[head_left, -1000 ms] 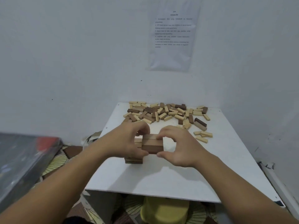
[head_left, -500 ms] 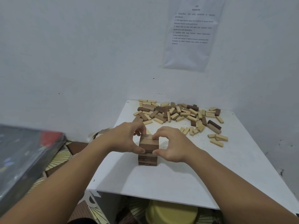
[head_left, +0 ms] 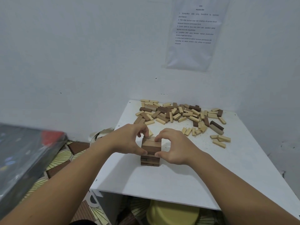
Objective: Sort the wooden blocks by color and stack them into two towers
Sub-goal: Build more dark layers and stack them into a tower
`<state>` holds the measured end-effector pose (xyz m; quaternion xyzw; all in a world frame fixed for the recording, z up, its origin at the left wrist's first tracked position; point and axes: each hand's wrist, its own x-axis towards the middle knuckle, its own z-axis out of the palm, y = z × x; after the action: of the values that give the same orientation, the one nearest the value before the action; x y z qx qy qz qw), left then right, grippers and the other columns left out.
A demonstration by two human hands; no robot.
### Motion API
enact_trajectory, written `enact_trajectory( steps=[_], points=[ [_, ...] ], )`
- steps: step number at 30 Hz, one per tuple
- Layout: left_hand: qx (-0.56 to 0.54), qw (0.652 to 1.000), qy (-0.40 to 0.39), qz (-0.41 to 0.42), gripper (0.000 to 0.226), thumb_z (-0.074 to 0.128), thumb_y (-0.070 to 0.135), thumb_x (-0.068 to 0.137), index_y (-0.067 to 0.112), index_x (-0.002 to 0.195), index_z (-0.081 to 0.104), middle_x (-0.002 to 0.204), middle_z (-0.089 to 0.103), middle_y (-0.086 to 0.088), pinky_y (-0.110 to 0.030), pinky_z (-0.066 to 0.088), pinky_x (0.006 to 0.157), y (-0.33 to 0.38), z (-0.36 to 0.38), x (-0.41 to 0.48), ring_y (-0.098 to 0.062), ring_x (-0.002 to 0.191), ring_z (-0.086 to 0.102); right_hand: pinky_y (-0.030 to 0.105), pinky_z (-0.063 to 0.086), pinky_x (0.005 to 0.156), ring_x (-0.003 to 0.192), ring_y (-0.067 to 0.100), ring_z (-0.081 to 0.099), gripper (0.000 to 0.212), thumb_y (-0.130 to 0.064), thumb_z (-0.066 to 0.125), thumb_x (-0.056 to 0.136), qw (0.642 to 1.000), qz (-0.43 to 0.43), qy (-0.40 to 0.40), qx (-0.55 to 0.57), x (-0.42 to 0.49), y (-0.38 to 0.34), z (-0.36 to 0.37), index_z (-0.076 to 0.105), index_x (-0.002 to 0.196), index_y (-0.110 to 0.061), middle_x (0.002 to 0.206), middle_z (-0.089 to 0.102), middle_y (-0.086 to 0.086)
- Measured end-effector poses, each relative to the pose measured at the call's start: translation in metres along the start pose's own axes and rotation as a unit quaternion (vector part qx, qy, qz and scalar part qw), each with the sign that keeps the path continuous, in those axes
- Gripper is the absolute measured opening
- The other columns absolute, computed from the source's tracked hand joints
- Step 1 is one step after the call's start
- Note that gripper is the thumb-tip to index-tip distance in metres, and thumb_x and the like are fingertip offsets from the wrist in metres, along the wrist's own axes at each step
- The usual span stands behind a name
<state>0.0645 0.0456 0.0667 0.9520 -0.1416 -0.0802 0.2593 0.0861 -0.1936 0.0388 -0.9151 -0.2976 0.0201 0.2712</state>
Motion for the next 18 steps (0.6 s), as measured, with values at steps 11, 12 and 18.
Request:
enact_trajectory(
  steps=[11, 12, 18],
  points=[
    [0.002, 1.000, -0.003, -0.005, 0.054, 0.090, 0.044, 0.068, 0.042, 0.110, 0.056, 0.115, 0.058, 0.013, -0.040, 0.057, 0.084, -0.0001, 0.0000, 0.0007, -0.002, 0.108, 0.053, 0.036, 0.049, 0.094, 0.106, 0.008, 0.054, 0.043, -0.046, 0.082, 0.074, 1.000, -0.002, -0.003, -0.010, 0.0030, 0.0003, 0.0027, 0.068, 0.112, -0.033, 0.113, 0.057, -0.019],
    [0.004, 1.000, -0.002, -0.008, 0.054, 0.090, 0.044, 0.068, 0.043, 0.110, 0.056, 0.115, 0.057, 0.012, -0.039, 0.057, 0.083, 0.0007, 0.0000, 0.0005, -0.004, 0.108, 0.054, 0.036, 0.049, 0.094, 0.106, 0.008, 0.054, 0.043, -0.046, 0.082, 0.074, 1.000, -0.002, -0.003, -0.009, 0.0027, 0.0004, 0.0026, 0.068, 0.112, -0.033, 0.113, 0.057, -0.019],
    [0.018, 1.000, -0.001, -0.007, 0.054, 0.089, 0.041, 0.072, 0.041, 0.113, 0.055, 0.115, 0.055, 0.012, -0.027, 0.051, 0.072, 0.0036, 0.0012, -0.0002, 0.000, 0.105, 0.052, 0.035, 0.048, 0.094, 0.105, 0.008, 0.053, 0.043, -0.045, 0.081, 0.075, 1.000, -0.009, 0.000, -0.017, 0.0008, -0.0001, 0.0030, 0.066, 0.113, -0.032, 0.112, 0.056, -0.018]
  ],
)
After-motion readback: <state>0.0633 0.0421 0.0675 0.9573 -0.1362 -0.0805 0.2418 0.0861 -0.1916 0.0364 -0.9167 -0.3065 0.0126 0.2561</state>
